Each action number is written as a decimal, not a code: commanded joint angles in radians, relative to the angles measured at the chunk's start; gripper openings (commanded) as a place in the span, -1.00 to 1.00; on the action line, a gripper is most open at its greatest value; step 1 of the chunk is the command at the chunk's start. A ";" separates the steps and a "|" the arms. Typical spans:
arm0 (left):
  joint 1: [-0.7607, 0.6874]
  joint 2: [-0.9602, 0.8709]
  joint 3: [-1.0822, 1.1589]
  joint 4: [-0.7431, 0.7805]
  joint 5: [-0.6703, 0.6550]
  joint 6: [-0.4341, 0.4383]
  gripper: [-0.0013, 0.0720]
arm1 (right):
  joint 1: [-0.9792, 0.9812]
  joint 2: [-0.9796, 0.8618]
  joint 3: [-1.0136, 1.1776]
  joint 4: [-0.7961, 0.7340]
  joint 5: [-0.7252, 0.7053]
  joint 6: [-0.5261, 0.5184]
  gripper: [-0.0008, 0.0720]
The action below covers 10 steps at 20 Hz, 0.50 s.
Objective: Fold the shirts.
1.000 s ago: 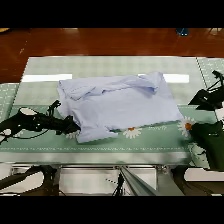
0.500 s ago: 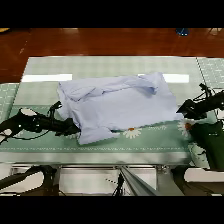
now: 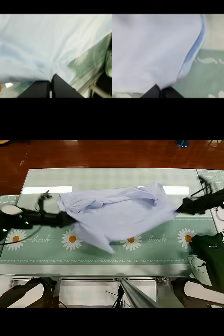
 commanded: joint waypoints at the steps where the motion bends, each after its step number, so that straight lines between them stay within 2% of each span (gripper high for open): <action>1: 0.001 0.193 0.297 -0.008 -0.001 -0.060 -0.90 | 0.008 0.203 0.178 0.161 -0.003 -0.018 -0.91; 3: 0.001 0.289 0.537 -0.006 0.006 -0.060 -0.90 | 0.008 0.323 0.307 0.217 -0.063 -0.018 -0.91; 6: 0.000 0.382 0.868 0.073 0.046 -0.067 -0.90 | 0.008 0.484 0.486 0.204 -0.169 0.011 -0.91; 10: 0.000 0.483 1.124 0.429 0.033 -0.354 -0.90 | 0.008 0.644 0.653 -0.019 -0.204 0.169 -0.91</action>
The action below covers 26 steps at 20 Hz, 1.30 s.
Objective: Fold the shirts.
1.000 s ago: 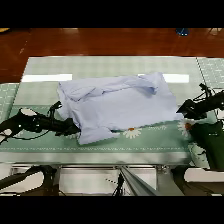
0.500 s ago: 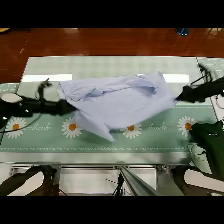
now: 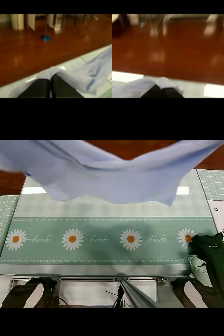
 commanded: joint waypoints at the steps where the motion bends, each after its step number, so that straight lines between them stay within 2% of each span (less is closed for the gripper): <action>1: 0.000 0.109 0.209 0.297 -0.029 -0.222 -0.91 | 0.001 0.151 0.147 -0.183 -0.041 0.138 -0.91; 3: 0.000 0.164 0.216 0.343 -0.106 -0.267 -0.91 | 0.001 0.213 0.184 -0.266 -0.003 0.201 -0.91; 5: 0.000 0.194 0.216 0.358 -0.225 -0.291 -0.91 | 0.001 0.254 0.198 -0.294 0.100 0.229 -0.91; 9: 0.000 0.191 0.216 0.400 -0.454 -0.332 -0.91 | 0.001 0.253 0.198 -0.343 0.432 0.237 -0.91; 12: 0.000 0.134 0.216 0.375 -0.623 -0.377 -0.91 | 0.001 0.166 0.193 -0.300 0.702 0.242 -0.91; 14: 0.000 0.060 0.214 0.372 -0.715 -0.362 -0.91 | 0.006 0.104 0.187 -0.301 0.698 0.233 -0.91; 17: -0.001 -0.052 0.154 0.372 -0.677 -0.322 -0.91 | 0.006 -0.056 0.187 -0.357 0.698 0.213 -0.91; 20: -0.002 -0.182 0.025 0.372 -0.547 -0.270 -0.91 | 0.017 -0.268 0.187 -0.328 0.698 0.209 -0.91; 22: -0.002 -0.290 -0.047 0.371 -0.453 -0.248 -0.90 | 0.093 -0.423 0.187 -0.366 0.684 0.206 -0.91; 26: -0.002 -0.551 -0.076 0.341 -0.332 -0.200 -0.90 | 0.227 -0.667 0.187 -0.427 0.449 0.200 -0.91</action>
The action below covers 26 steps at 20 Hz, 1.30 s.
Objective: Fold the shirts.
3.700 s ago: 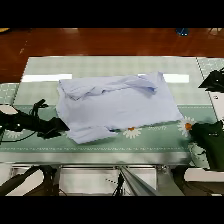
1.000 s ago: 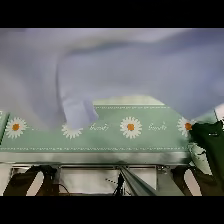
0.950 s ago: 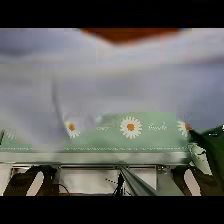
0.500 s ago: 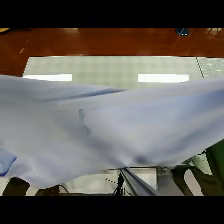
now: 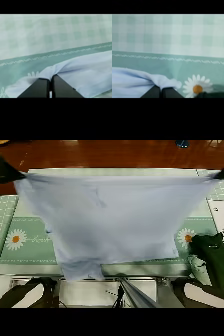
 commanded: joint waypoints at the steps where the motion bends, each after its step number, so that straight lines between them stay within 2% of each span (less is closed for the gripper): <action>1: 0.000 -0.221 -0.034 -0.030 0.127 0.048 -0.90 | 0.092 -0.207 0.001 -0.050 -0.214 -0.003 -0.91; 6: -0.003 -0.434 -0.034 -0.138 0.322 0.055 -0.90 | 0.113 -0.331 0.001 -0.046 -0.485 0.043 -0.91; 8: -0.017 -0.479 -0.034 -0.149 0.403 0.059 -0.90 | 0.113 -0.369 0.001 -0.044 -0.535 0.051 -0.91; 10: -0.036 -0.513 -0.034 -0.149 0.438 0.101 -0.90 | 0.113 -0.402 0.001 -0.036 -0.537 0.053 -0.91; 14: -0.047 -0.552 -0.034 -0.029 0.302 0.114 -0.90 | 0.112 -0.425 0.001 -0.051 -0.422 0.045 -0.91; 17: -0.031 -0.537 -0.034 0.055 0.096 0.114 -0.90 | 0.109 -0.406 0.001 -0.078 -0.229 -0.005 -0.91; 20: -0.037 -0.538 -0.034 0.053 0.051 0.084 -0.90 | 0.112 -0.411 0.000 -0.084 -0.115 -0.003 -0.91; 22: -0.044 -0.549 -0.035 0.051 0.047 0.068 -0.89 | 0.111 -0.418 -0.002 -0.093 -0.097 0.008 -0.90; 23: -0.044 -0.552 -0.035 0.034 0.044 0.068 -0.52 | 0.111 -0.420 -0.002 -0.090 -0.099 0.011 -0.62; 24: -0.043 -0.551 -0.034 0.027 0.029 0.058 0.09 | 0.111 -0.420 -0.002 -0.090 -0.093 0.000 -0.16; 25: -0.040 -0.545 -0.033 0.034 0.003 0.057 0.43 | 0.109 -0.416 -0.002 -0.093 -0.061 -0.024 0.09; 26: -0.033 -0.535 -0.033 0.035 -0.029 0.044 0.44 | 0.104 -0.408 -0.002 -0.108 -0.002 -0.043 0.12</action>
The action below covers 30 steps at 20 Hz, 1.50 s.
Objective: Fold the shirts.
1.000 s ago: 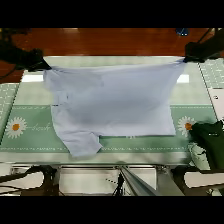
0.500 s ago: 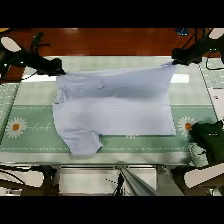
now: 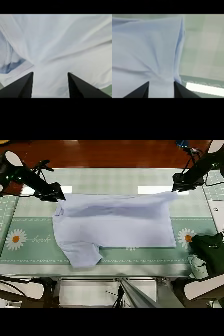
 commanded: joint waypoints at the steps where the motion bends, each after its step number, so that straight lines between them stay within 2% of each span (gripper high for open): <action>1: 0.016 0.026 0.001 -0.010 -0.120 -0.061 0.44 | -0.010 0.015 0.000 -0.042 0.188 -0.038 0.12; 3: 0.023 0.076 0.000 -0.013 -0.106 -0.103 0.44 | -0.023 0.056 0.000 -0.069 0.222 -0.003 0.11; 6: 0.028 0.159 -0.053 0.015 -0.133 -0.051 0.44 | -0.031 0.130 -0.009 -0.175 0.218 -0.005 0.12; 8: 0.057 0.246 -0.190 0.031 -0.117 -0.039 0.44 | -0.072 0.185 -0.083 -0.184 0.203 -0.017 0.13; 9: 0.076 0.301 -0.290 0.011 -0.082 -0.045 0.44 | -0.101 0.213 -0.145 -0.175 0.189 -0.023 0.20; 11: 0.117 0.409 -0.498 -0.012 0.000 -0.044 0.44 | -0.160 0.272 -0.294 -0.116 0.134 -0.055 0.28; 13: 0.172 0.502 -0.687 -0.031 0.055 -0.027 0.44 | -0.216 0.344 -0.445 -0.016 0.020 -0.097 0.35; 16: 0.275 0.585 -0.880 -0.134 0.071 0.073 0.45 | -0.286 0.443 -0.625 0.118 -0.168 -0.143 0.35; 17: 0.294 0.590 -0.916 -0.133 0.070 0.084 0.56 | -0.301 0.464 -0.668 0.148 -0.204 -0.165 0.35; 18: 0.303 0.587 -0.951 -0.133 0.071 0.090 0.56 | -0.311 0.478 -0.700 0.161 -0.220 -0.179 0.35; 21: 0.274 0.576 -1.041 -0.132 0.101 0.091 0.55 | -0.314 0.495 -0.760 0.162 -0.227 -0.206 0.35; 26: 0.187 0.572 -1.140 -0.153 0.236 0.066 0.54 | -0.314 0.496 -0.774 0.192 -0.233 -0.205 0.35; 28: 0.141 0.572 -1.147 -0.198 0.336 0.031 0.47 | -0.314 0.496 -0.774 0.221 -0.228 -0.204 0.35; 30: 0.092 0.572 -1.147 -0.256 0.457 -0.004 0.24 | -0.314 0.507 -0.774 0.260 -0.224 -0.203 0.35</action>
